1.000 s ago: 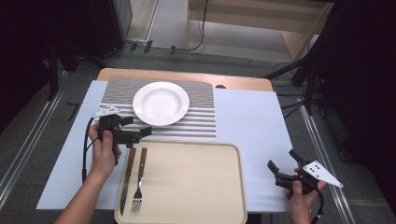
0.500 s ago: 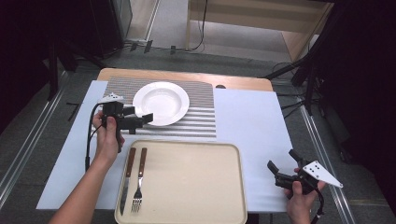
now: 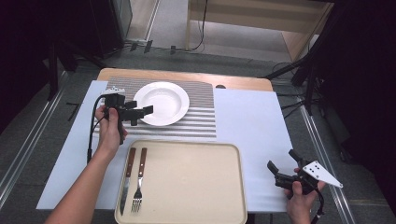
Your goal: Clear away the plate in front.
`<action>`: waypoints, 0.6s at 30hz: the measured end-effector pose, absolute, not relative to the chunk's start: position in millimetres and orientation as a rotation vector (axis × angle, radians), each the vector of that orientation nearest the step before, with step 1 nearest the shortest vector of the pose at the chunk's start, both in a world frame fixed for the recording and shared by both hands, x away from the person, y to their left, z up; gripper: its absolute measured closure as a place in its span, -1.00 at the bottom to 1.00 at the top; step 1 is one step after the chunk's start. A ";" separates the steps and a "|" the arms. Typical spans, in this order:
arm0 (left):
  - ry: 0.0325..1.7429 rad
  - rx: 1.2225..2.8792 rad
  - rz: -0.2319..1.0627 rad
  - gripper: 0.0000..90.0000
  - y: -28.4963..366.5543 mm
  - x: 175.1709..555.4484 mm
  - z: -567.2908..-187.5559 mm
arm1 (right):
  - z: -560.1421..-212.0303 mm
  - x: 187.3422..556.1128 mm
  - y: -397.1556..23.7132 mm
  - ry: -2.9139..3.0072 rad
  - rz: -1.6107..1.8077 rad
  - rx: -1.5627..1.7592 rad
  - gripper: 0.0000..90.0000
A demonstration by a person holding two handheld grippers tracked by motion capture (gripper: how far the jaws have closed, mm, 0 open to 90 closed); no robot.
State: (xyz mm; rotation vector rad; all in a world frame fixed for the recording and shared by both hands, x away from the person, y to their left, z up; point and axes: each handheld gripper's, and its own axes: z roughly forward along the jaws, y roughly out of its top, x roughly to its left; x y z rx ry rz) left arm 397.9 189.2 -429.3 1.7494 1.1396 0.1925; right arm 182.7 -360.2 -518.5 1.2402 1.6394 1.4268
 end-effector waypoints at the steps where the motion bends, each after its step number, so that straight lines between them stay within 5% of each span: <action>1: 1.139 1.744 0.195 -0.72 189.8 399.3 -430.3 | -518.5 182.7 -360.1 1.641 1.426 1.240 -1.00; 18: 1.197 1.715 0.191 -0.61 197.0 427.5 -440.2 | -518.5 183.6 -361.0 1.640 1.435 1.231 -1.00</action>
